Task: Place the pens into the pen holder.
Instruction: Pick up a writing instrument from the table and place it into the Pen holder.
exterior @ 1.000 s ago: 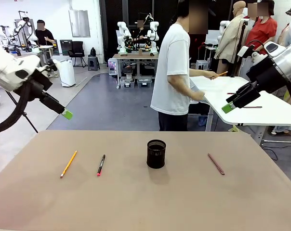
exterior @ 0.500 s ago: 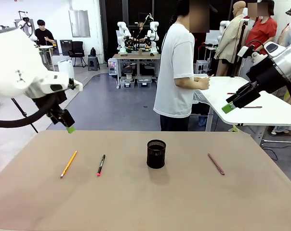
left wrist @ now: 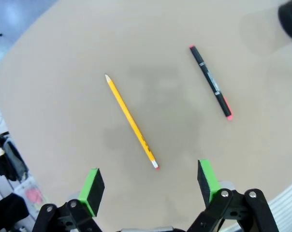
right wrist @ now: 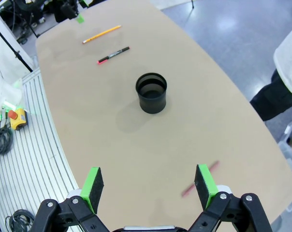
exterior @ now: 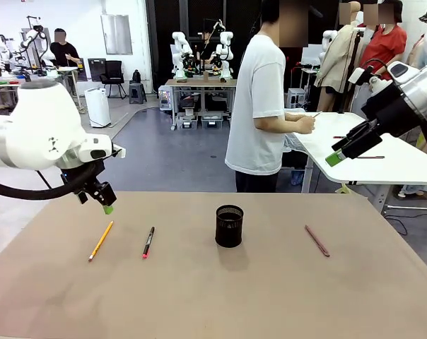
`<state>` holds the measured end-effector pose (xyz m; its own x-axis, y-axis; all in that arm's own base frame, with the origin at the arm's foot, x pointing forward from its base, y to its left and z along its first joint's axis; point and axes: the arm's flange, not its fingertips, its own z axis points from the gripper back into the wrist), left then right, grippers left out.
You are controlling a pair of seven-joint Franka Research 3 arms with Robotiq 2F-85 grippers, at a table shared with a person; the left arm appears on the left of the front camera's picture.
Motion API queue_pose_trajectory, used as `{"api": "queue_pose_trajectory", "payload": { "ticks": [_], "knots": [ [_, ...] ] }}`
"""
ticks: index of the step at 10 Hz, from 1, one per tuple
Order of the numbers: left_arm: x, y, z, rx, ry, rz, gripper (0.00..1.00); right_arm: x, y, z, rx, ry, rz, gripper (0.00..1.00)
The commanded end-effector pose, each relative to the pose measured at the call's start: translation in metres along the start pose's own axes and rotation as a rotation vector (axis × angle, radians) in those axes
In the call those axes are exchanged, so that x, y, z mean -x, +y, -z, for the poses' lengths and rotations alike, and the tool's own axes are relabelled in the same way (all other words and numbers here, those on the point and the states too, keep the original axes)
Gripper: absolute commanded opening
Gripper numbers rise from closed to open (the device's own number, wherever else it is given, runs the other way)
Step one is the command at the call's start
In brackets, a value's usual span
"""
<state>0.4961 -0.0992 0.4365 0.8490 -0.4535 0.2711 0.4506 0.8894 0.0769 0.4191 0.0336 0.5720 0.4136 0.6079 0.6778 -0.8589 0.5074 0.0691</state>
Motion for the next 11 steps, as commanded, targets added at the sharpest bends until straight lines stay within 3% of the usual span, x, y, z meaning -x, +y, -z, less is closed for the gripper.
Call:
{"api": "queue_pose_trajectory", "payload": {
  "ticks": [1, 6, 7, 9, 11],
  "knots": [
    [0.003, -0.005, -0.009, -0.001, 0.017, 0.032, 1.00, -0.001, 0.000, 0.000, -0.012, -0.018, 0.009, 1.00],
    [0.000, -0.007, -0.005, 0.004, 0.011, 0.018, 1.00, -0.001, 0.000, 0.000, -0.012, -0.018, 0.009, 1.00],
    [-0.005, -0.005, -0.001, -0.049, 0.095, 0.040, 1.00, -0.001, 0.000, 0.000, -0.012, -0.018, 0.009, 1.00],
    [-0.019, -0.009, 0.020, -0.155, 0.146, -0.061, 1.00, -0.001, 0.000, 0.000, -0.012, -0.018, 0.009, 1.00],
    [-0.027, -0.009, 0.049, -0.179, 0.228, -0.120, 1.00, -0.001, 0.000, 0.000, -0.012, -0.018, 0.009, 1.00]
  ]
}}
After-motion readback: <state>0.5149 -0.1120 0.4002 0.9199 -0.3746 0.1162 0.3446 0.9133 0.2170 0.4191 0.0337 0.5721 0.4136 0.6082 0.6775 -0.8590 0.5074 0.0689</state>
